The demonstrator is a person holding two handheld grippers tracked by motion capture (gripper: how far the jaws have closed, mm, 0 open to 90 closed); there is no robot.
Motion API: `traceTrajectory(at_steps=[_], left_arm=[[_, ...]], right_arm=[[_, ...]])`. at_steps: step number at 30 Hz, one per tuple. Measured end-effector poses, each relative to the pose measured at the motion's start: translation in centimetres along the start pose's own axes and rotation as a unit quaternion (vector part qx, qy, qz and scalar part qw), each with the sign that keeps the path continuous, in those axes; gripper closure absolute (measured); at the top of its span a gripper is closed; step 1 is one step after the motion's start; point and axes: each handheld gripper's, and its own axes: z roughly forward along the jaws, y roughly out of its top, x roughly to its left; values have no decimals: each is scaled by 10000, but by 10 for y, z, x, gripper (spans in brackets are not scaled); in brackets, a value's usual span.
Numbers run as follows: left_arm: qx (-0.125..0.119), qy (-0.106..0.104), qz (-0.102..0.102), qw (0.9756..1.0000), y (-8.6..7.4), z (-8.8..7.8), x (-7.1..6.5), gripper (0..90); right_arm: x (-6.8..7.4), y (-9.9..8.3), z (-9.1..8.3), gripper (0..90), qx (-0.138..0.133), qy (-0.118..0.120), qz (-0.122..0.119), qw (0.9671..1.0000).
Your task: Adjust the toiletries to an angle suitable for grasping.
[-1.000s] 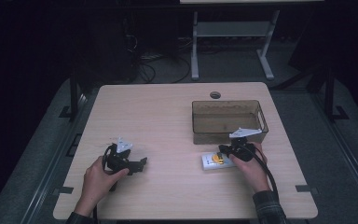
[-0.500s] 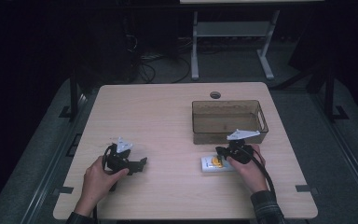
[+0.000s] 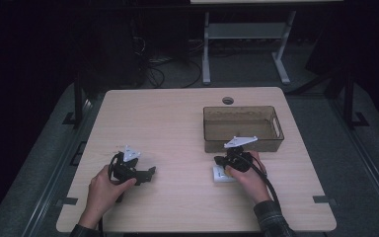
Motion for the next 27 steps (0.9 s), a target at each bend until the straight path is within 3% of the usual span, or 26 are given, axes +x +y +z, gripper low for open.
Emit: traceTrajectory(at_steps=[27], left_arm=[[2, 2, 4, 10000, 0, 0, 0, 129]], right_arm=[[12, -5, -1, 900, 224, 304, -142, 9992]])
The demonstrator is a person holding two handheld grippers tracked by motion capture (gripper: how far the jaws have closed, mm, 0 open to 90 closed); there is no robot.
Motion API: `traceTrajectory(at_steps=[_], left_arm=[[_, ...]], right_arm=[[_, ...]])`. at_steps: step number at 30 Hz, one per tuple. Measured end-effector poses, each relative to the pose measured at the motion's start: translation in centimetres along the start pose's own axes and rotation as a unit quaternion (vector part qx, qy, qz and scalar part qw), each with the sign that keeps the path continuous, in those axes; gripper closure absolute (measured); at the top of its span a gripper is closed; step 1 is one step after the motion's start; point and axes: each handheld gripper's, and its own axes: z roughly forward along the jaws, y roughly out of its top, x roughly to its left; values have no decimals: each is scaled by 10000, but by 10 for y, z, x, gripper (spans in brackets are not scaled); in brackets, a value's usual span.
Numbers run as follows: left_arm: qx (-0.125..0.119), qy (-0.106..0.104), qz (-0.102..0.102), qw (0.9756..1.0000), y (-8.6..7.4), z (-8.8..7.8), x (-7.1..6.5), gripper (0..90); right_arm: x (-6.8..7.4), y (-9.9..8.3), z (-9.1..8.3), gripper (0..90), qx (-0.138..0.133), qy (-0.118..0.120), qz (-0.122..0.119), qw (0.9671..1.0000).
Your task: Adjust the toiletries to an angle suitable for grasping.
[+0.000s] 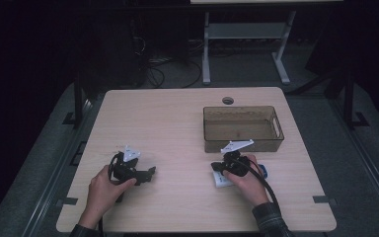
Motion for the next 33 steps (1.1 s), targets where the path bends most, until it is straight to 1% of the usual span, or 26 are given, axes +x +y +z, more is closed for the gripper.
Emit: traceTrajectory(at_steps=[2, 11, 13, 15, 28, 33], left_arm=[[0, -2, -1, 10000, 0, 0, 0, 129], [2, 2, 4, 10000, 0, 0, 0, 129], [-3, -1, 0, 10000, 0, 0, 0, 129], [-1, -1, 1, 10000, 0, 0, 0, 129], [-3, -2, -3, 10000, 0, 0, 0, 129], [-4, -2, -4, 10000, 0, 0, 0, 129]], right_arm=[[1, -1, -1, 900, -4, 56, -55, 10000], [6, -6, -5, 900, 48, 186, -97, 9998], [8, -7, -6, 900, 68, 203, -69, 9997], [9, -8, -6, 900, 86, 213, -100, 9997], [17, -20, -12, 900, 192, 231, -111, 9995], [21, -25, -17, 900, 210, 226, -105, 9995]])
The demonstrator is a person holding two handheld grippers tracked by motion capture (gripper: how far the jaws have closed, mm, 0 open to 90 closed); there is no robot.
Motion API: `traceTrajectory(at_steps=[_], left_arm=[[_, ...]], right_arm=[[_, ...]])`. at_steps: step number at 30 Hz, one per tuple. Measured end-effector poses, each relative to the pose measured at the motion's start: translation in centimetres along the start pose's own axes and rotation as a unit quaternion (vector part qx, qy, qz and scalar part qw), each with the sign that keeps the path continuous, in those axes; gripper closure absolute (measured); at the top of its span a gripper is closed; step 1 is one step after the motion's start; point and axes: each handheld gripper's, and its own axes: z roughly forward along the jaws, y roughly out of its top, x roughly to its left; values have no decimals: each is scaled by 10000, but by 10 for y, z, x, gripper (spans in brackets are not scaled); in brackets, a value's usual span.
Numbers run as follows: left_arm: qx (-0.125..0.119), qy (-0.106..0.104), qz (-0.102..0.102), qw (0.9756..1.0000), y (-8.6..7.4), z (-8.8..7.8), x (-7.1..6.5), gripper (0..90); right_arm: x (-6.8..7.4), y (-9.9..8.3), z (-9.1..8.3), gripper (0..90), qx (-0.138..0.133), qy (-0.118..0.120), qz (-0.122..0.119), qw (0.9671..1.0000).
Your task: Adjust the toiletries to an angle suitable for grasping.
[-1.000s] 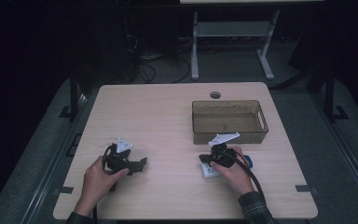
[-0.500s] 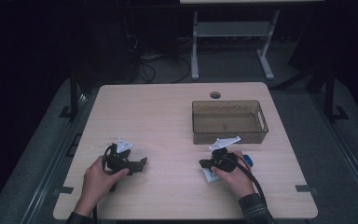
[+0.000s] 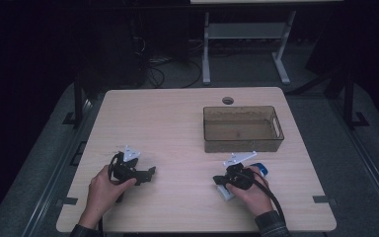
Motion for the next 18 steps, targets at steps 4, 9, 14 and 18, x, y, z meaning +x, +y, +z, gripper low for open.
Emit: traceTrajectory(at_steps=[4, 9, 14, 18], left_arm=[[3, 0, 0, 10000, 0, 0, 0, 129], [-1, -1, -1, 10000, 0, 0, 0, 129], [-1, -1, 1, 10000, 0, 0, 0, 129], [0, -1, 0, 10000, 0, 0, 0, 129]], right_arm=[[1, -3, -2, 900, 14, -2, 5, 10000], [4, -8, -6, 900, -14, -4, 17, 10000], [7, -13, -10, 900, 8, -11, 2, 10000], [9, -16, -14, 900, 12, -29, -11, 10000]])
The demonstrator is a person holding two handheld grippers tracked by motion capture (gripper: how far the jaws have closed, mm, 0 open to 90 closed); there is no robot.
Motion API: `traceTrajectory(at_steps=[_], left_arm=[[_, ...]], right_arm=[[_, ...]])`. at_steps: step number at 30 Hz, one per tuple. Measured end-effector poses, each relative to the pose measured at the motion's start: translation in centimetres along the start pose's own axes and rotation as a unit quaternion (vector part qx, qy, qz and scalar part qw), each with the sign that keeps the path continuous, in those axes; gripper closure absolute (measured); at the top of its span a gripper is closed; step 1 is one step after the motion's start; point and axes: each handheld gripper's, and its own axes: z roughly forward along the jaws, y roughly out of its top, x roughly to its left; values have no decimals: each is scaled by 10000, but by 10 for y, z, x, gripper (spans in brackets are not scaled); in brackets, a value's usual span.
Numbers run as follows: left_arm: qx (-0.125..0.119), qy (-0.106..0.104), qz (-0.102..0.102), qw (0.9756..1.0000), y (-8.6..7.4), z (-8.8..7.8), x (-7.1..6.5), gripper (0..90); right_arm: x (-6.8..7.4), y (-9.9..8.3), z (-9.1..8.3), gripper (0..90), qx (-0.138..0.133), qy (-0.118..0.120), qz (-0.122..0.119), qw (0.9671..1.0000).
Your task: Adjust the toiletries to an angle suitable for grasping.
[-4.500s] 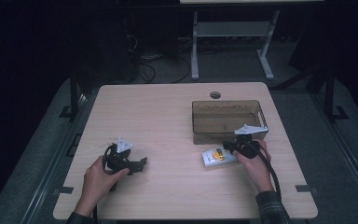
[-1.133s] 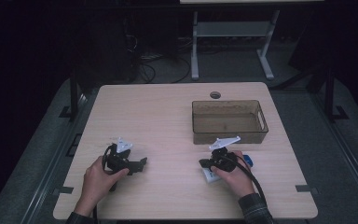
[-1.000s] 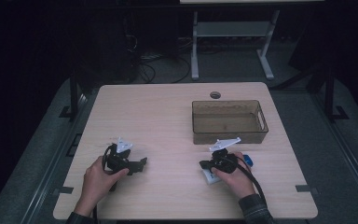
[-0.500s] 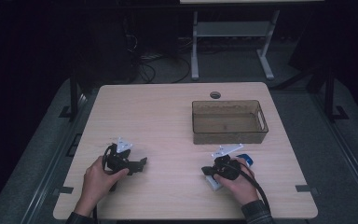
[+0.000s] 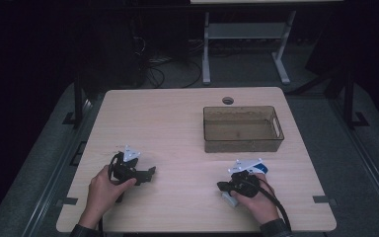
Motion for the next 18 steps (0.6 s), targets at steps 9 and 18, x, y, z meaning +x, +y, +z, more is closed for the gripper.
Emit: traceTrajectory(at_steps=[9, 18], left_arm=[[3, 3, 2, 10000, 0, 0, 0, 129], [4, 2, 1, 10000, 0, 0, 0, 129]], right_arm=[[4, -10, -11, 900, -30, -13, 69, 10000], [7, -23, -19, 900, -11, -64, 87, 9999]])
